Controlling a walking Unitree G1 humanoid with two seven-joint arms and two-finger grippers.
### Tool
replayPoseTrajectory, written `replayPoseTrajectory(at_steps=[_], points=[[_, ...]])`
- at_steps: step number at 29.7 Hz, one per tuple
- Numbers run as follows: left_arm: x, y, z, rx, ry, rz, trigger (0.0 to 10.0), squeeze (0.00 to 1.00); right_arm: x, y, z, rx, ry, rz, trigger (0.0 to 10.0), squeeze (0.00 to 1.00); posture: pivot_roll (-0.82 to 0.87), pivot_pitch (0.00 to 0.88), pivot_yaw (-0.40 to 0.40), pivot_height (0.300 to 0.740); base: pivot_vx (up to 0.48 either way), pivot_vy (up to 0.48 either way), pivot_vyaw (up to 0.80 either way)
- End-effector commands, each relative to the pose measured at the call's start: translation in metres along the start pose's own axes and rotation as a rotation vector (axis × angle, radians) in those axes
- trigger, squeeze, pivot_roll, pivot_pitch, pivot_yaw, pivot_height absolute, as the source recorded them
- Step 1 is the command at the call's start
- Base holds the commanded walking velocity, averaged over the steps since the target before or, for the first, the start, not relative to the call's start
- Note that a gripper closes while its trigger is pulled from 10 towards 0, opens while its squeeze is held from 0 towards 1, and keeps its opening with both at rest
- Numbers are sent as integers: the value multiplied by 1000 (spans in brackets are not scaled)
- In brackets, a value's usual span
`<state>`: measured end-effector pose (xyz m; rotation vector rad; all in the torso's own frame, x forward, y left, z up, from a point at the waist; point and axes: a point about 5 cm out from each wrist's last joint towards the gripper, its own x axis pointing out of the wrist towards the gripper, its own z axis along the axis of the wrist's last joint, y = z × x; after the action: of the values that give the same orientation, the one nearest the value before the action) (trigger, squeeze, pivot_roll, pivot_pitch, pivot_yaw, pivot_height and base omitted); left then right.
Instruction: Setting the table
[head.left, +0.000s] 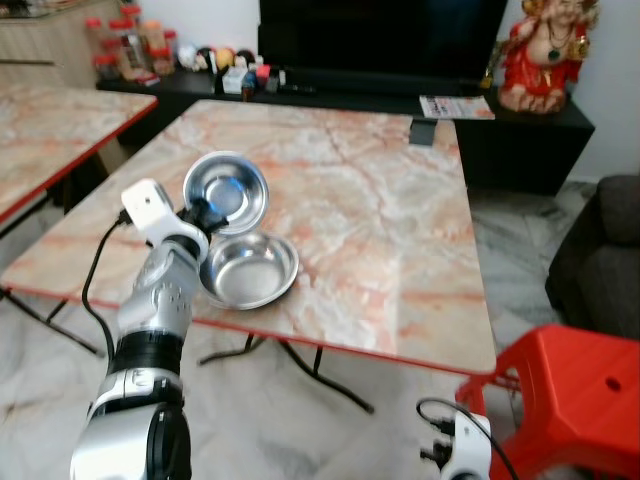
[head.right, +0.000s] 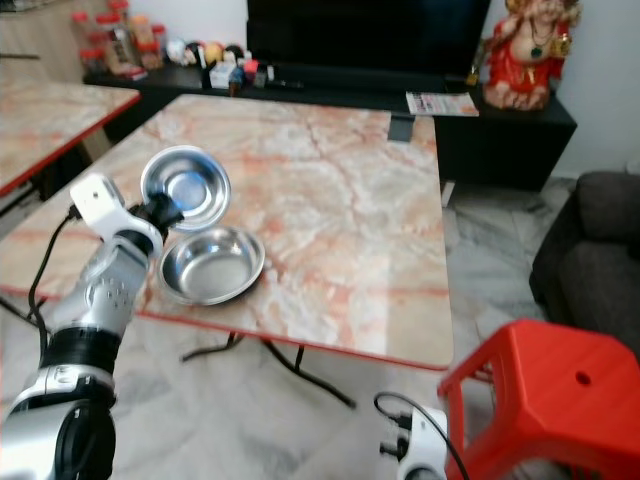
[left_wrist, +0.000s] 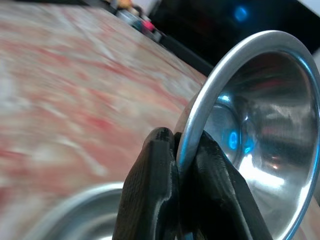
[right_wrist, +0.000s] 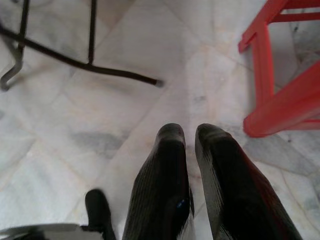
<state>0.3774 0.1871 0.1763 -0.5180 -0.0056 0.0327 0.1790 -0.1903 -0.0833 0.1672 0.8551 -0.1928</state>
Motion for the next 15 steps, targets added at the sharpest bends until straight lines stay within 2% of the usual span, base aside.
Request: replayPoseTrajectory(at_steps=[1,3,6,8,15], points=[[-3,-1,-4,13,25,-9,10000,0,0,-5,1,-5,-1,-15,10000,0,-9,0,-10,740,0,0,0],[-3,0,-4,11,31,-11,10000,0,0,-5,1,-5,0,-15,10000,0,-9,0,-10,740,0,0,0],[-11,18,-9,61,135,51,10000,0,0,-5,0,-4,5,-14,10000,0,-7,0,-10,740,0,0,0],[-13,23,-7,66,144,70,10000,0,-1,-5,-1,-4,6,-14,10000,0,-5,0,-10,740,0,0,0],[-14,21,-1,4,180,89,10000,0,-1,-4,-1,-10,10,-7,10000,0,7,0,-17,740,0,0,0]])
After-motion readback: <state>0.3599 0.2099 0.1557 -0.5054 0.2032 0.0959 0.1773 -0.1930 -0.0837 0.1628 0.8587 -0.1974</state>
